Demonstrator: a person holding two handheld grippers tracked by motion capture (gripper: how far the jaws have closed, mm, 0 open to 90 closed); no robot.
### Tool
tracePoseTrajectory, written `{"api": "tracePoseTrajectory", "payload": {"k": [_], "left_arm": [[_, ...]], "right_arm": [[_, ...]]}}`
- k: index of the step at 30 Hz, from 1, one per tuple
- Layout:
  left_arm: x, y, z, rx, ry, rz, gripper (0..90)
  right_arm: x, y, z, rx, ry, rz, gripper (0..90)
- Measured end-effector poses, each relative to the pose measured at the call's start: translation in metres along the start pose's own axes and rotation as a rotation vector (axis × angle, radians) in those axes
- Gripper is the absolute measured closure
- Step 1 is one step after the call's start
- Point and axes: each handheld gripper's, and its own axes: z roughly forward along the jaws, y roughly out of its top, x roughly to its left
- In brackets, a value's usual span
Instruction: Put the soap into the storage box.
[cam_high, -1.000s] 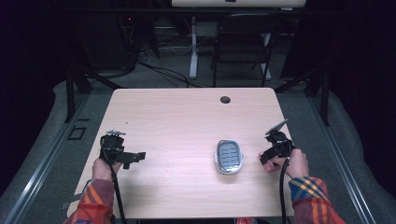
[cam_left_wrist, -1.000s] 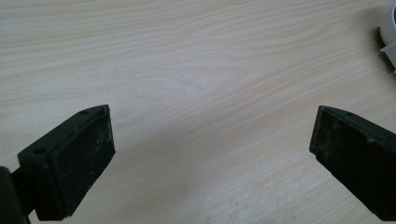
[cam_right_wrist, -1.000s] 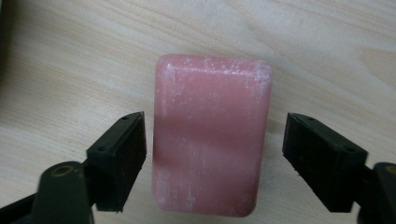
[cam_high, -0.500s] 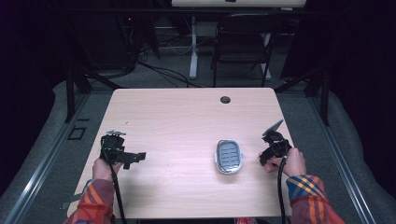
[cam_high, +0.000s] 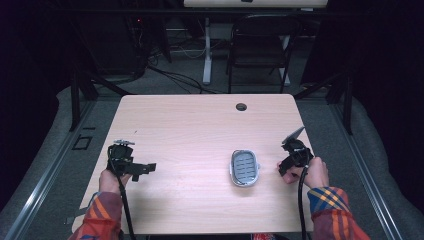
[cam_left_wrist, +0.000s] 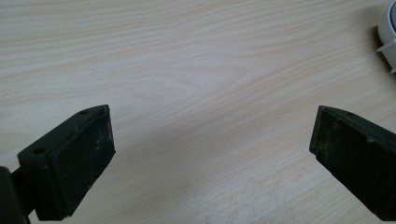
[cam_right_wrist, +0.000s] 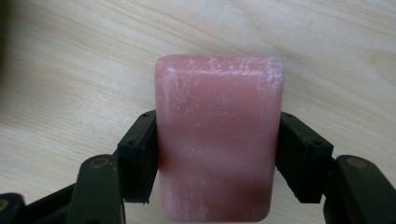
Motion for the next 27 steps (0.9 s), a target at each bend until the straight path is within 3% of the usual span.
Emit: {"api": "tracePoseTrajectory", "payload": {"k": [6, 9, 10, 15, 16, 18, 19, 27], "left_arm": [[0.0, 0.0, 0.0, 0.001, 0.0, 0.001, 0.0], [0.0, 0.0, 0.0, 0.0, 0.0, 0.001, 0.0], [0.0, 0.0, 0.0, 0.0, 0.0, 0.001, 0.0], [0.0, 0.0, 0.0, 0.001, -0.001, 0.002, 0.0], [0.0, 0.0, 0.0, 0.001, -0.002, 0.004, 0.0], [0.0, 0.0, 0.0, -0.001, 0.0, 0.001, 0.0], [0.0, 0.0, 0.0, 0.0, -0.001, 0.001, 0.0], [0.0, 0.0, 0.0, 0.001, -0.001, 0.002, 0.0]], "right_arm": [[-0.001, -0.001, -0.005, -0.019, 0.005, 0.008, 37.2], [-0.002, 0.0, -0.007, 0.014, -0.008, -0.018, 37.2], [0.0, -0.001, -0.006, -0.013, -0.001, 0.004, 37.2], [0.003, 0.0, -0.014, 0.006, 0.001, -0.012, 37.2], [0.005, 0.0, -0.014, -0.017, 0.0, -0.005, 37.2], [0.005, 0.0, -0.018, -0.001, 0.001, -0.023, 37.2], [0.007, -0.001, -0.018, -0.026, 0.0, -0.009, 37.2], [0.01, -0.001, -0.028, -0.038, 0.0, -0.011, 37.2]]}}
